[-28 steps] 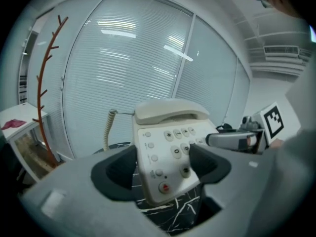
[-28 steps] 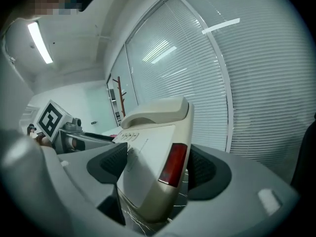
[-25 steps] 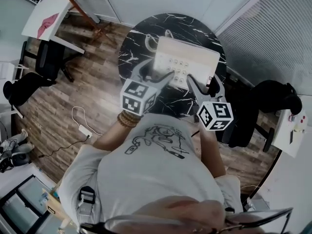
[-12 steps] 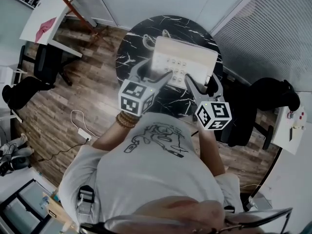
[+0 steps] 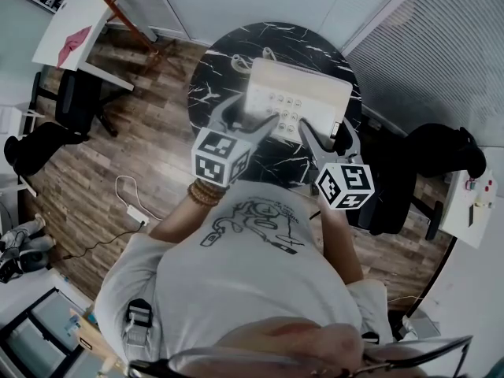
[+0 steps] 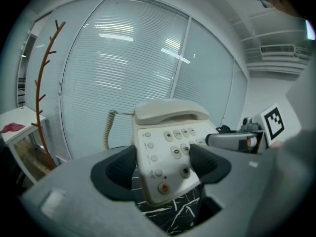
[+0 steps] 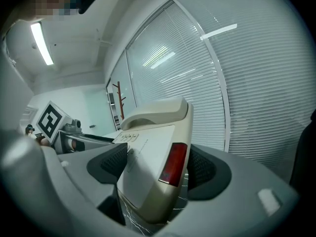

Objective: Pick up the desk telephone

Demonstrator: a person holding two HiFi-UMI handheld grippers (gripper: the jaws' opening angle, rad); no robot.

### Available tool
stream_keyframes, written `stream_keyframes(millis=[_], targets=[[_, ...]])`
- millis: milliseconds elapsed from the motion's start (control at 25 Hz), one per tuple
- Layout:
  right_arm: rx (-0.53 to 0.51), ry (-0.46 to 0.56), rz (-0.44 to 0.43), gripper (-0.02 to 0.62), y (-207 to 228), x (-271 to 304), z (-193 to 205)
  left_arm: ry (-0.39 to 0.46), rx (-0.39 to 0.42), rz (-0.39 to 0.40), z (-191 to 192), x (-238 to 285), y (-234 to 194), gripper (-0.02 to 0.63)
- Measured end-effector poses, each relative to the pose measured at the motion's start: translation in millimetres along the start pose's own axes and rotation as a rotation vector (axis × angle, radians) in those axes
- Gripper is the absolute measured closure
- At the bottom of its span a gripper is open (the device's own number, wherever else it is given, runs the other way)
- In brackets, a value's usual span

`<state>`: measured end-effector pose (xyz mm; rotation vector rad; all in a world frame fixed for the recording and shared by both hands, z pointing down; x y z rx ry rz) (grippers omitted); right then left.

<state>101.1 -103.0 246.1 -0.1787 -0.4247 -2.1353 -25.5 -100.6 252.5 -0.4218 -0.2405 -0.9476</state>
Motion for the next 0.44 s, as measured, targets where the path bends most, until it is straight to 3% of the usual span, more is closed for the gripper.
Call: stream_keyframes(millis=[440], targets=[[0.002, -0.002, 0.007, 0.222, -1.9, -1.5, 4.2, 0.001, -0.006, 0.006, 3.9, -0.9, -0.2, 0.262]])
Point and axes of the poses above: the fingertips, and each gripper's own axes: x forward along the fingers, y to its right, z out of its underside, the point moved 1 cm from there along -x, backward along the fingers, and after that the axes turned 2 degrees about z, right-handed, at the moved point
